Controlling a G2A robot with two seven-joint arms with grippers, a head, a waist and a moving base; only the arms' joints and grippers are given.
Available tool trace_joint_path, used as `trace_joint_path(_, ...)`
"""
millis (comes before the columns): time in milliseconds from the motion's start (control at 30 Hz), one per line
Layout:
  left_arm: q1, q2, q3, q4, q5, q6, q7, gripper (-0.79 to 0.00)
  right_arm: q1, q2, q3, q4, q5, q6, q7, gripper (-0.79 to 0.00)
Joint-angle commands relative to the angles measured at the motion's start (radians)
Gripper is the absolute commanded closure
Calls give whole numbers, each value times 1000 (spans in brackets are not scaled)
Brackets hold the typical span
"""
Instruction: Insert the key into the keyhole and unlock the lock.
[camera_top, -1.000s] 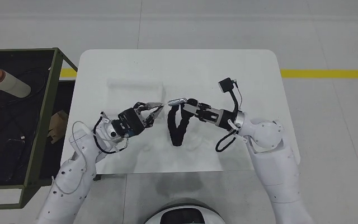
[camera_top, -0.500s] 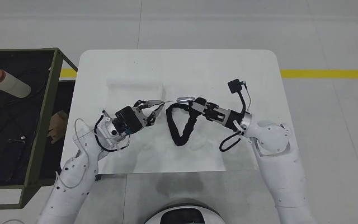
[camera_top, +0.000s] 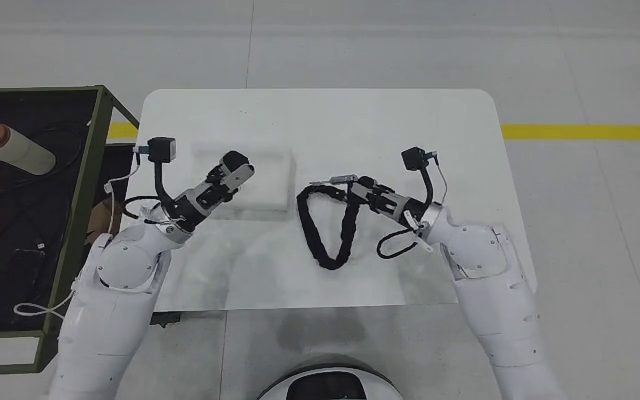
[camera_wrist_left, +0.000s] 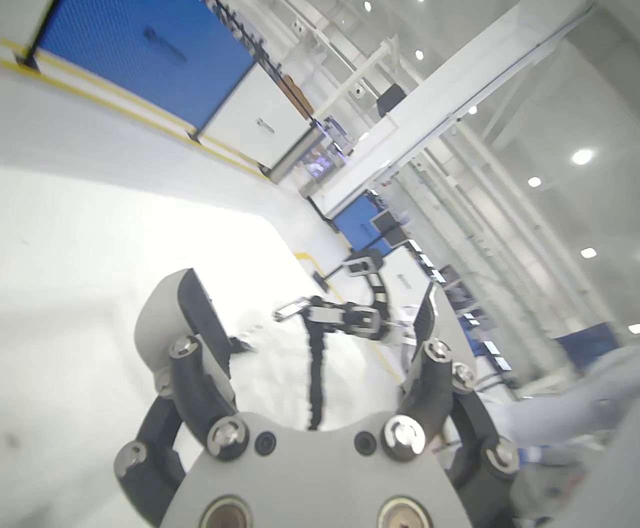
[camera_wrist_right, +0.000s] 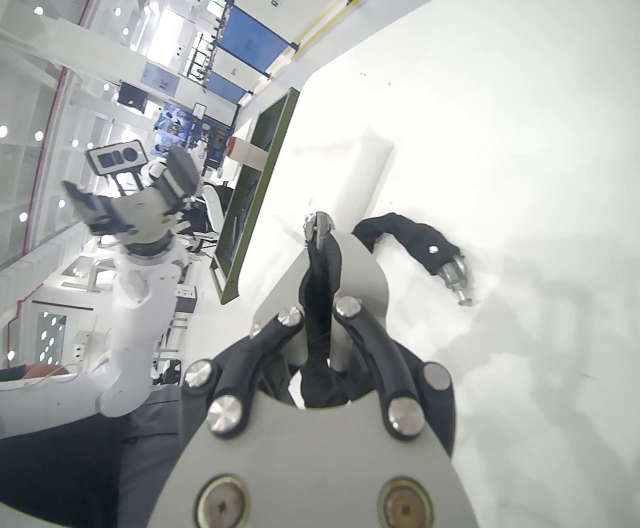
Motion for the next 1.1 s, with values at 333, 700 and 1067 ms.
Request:
trace_joint_path(333,-1,0,2,2,-29,-5,67,-785,12,7,-6,-41,-38,11,-60,-785)
trace_joint_path(700,-1,0,2,2,-29,-5,67,-785,-28,7,12,-79,25,-27,-145,-784)
trace_joint_path(1067,-1,0,2,2,-29,-5,67,-785,-28,7,12,-79,25,-26,-144,-784)
